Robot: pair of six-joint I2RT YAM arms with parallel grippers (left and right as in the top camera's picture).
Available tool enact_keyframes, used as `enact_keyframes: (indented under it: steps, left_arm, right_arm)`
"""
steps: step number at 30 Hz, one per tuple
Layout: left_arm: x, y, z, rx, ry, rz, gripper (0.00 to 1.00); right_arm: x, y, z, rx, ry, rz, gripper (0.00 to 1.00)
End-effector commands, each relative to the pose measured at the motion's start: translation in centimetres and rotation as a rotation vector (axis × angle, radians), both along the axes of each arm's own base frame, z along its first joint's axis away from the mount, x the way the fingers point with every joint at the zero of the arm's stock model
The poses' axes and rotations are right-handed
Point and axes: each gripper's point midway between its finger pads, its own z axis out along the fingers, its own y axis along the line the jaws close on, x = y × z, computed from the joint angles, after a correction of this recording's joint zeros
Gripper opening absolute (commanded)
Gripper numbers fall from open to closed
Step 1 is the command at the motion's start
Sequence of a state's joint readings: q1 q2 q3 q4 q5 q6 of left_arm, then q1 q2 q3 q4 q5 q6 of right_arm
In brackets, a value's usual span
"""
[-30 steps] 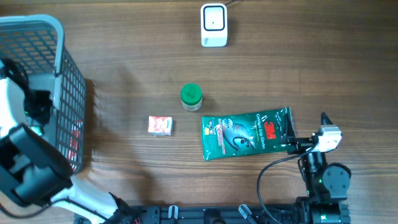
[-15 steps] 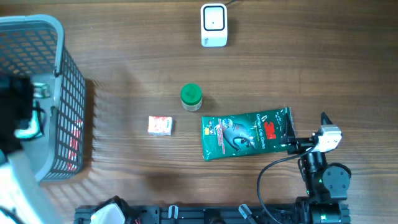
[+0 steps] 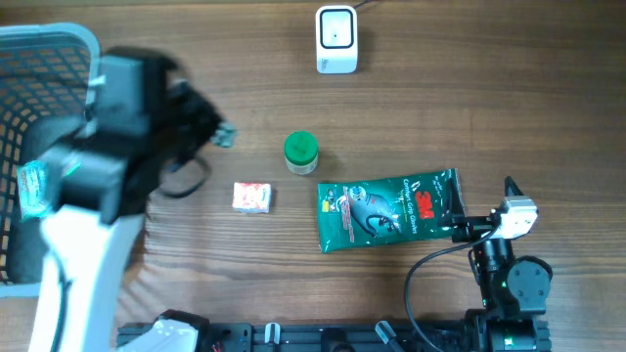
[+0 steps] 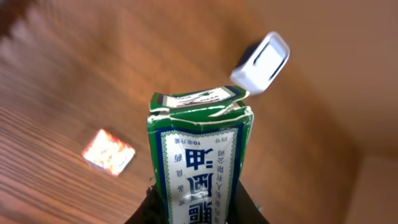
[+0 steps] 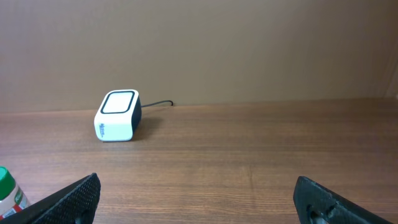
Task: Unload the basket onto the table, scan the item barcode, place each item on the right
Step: 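Carry the gum pack out and set it beside the green 3M packet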
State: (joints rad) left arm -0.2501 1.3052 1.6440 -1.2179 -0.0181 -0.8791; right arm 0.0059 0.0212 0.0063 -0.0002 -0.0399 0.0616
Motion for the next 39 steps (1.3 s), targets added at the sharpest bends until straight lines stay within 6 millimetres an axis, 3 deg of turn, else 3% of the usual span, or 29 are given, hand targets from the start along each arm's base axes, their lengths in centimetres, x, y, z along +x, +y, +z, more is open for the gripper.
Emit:
enact_keyframes:
  steps: [1, 6, 9, 14, 18, 19, 23, 24, 27, 30, 33, 36, 37, 39]
  left_arm:
    - [1.5, -3.6, -4.2, 0.072, 0.111, -0.021, 0.14]
    - [2.9, -10.4, -10.4, 0.141, 0.23, -0.174, 0.15]
    - [3.0, -13.7, -13.2, 0.181, 0.259, -0.262, 0.15]
    - [2.6, -20.7, -16.9, 0.332, 0.181, -0.636, 0.19]
    - [2.4, -24.7, -20.1, 0.392, 0.141, -0.786, 0.22]
    - [2.4, -26.0, -21.8, 0.419, 0.132, -0.844, 0.21]
    - [2.6, -27.9, -25.9, 0.443, 0.145, -0.891, 0.17]
    - [2.6, -28.3, -27.5, 0.452, 0.154, -0.904, 0.17]
    - [2.5, -28.5, -29.6, 0.454, 0.182, -0.914, 0.25]
    - [2.9, -28.9, -29.1, 0.475, 0.146, -0.96, 0.59]
    - [4.3, -28.9, -25.2, 0.487, 0.059, -0.93, 0.8]
    - [5.8, -28.2, -18.8, 0.495, -0.056, -0.861, 0.91]
    - [6.3, -27.5, -15.4, 0.494, -0.114, -0.825, 0.92]
    - [6.7, -26.1, -10.7, 0.493, -0.191, -0.767, 0.92]
  right_arm:
    - [0.0, -0.1, 0.2, -0.009, -0.008, -0.009, 1.0]
    - [0.0, -0.1, 0.2, -0.009, -0.008, -0.009, 1.0]
    - [0.0, -0.1, 0.2, -0.009, -0.008, -0.009, 1.0]
    - [0.0, -0.1, 0.2, -0.009, -0.008, -0.009, 1.0]
    - [0.0, -0.1, 0.2, -0.009, -0.008, -0.009, 0.99]
    - [0.0, -0.1, 0.2, -0.009, -0.008, -0.009, 1.0]
    - [0.0, -0.1, 0.2, -0.009, -0.008, -0.009, 1.0]
    - [0.0, -0.1, 0.2, -0.009, -0.008, -0.009, 1.0]
    - [0.0, -0.1, 0.2, -0.009, -0.008, -0.009, 1.0]
    - [0.0, -0.1, 0.2, -0.009, -0.008, -0.009, 1.0]
    - [0.0, -0.1, 0.2, -0.009, -0.008, -0.009, 1.0]
    - [0.0, -0.1, 0.2, -0.009, -0.008, -0.009, 1.0]
    - [0.0, -0.1, 0.2, -0.009, -0.008, -0.009, 1.0]
    - [0.0, -0.1, 0.2, -0.009, -0.008, -0.009, 1.0]
